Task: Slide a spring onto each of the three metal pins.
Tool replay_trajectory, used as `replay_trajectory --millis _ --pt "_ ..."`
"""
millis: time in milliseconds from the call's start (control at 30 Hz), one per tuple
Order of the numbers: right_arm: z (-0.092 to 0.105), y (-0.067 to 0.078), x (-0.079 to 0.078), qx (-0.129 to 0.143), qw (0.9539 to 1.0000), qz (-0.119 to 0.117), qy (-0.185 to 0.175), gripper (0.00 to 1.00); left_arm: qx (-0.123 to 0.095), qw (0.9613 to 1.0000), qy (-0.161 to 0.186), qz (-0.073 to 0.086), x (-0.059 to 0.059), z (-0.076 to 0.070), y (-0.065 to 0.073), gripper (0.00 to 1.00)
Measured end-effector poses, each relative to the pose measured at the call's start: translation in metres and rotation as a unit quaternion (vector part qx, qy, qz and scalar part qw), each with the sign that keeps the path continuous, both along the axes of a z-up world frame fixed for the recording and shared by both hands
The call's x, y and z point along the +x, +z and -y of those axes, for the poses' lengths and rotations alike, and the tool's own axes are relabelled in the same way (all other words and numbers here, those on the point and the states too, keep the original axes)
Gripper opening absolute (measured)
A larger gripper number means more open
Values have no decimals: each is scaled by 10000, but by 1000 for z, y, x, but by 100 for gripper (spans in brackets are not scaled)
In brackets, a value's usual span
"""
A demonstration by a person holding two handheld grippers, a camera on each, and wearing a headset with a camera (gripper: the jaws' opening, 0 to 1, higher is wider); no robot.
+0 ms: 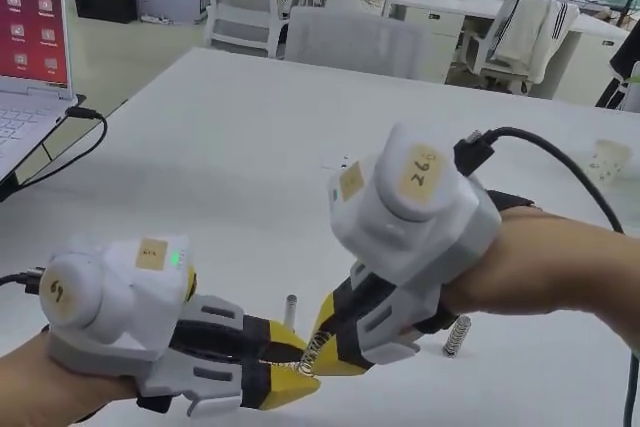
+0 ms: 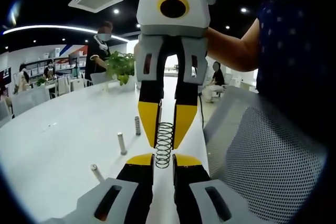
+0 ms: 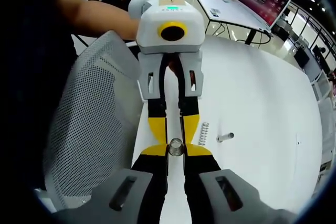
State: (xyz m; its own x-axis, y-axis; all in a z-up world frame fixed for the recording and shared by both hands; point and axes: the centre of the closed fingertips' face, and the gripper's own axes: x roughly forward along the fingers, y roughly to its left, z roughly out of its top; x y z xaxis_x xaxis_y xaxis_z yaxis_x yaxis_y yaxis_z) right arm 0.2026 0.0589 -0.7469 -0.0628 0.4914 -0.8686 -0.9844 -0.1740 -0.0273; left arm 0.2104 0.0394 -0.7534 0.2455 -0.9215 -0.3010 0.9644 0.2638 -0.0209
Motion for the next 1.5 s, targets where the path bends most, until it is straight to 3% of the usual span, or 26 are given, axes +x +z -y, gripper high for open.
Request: replay_trajectory --millis 800,1167,1500 --pt "23 -2 17 -171 9994 124 -271 8 -18 9978 641 -196 16 -24 -8 42" --pt "33 -2 23 -181 9989 127 -422 8 93 9947 1002 -200 22 -41 -20 50" --pt "44 -2 29 -198 9981 121 -568 8 182 9922 1187 -322 25 -50 -35 55"
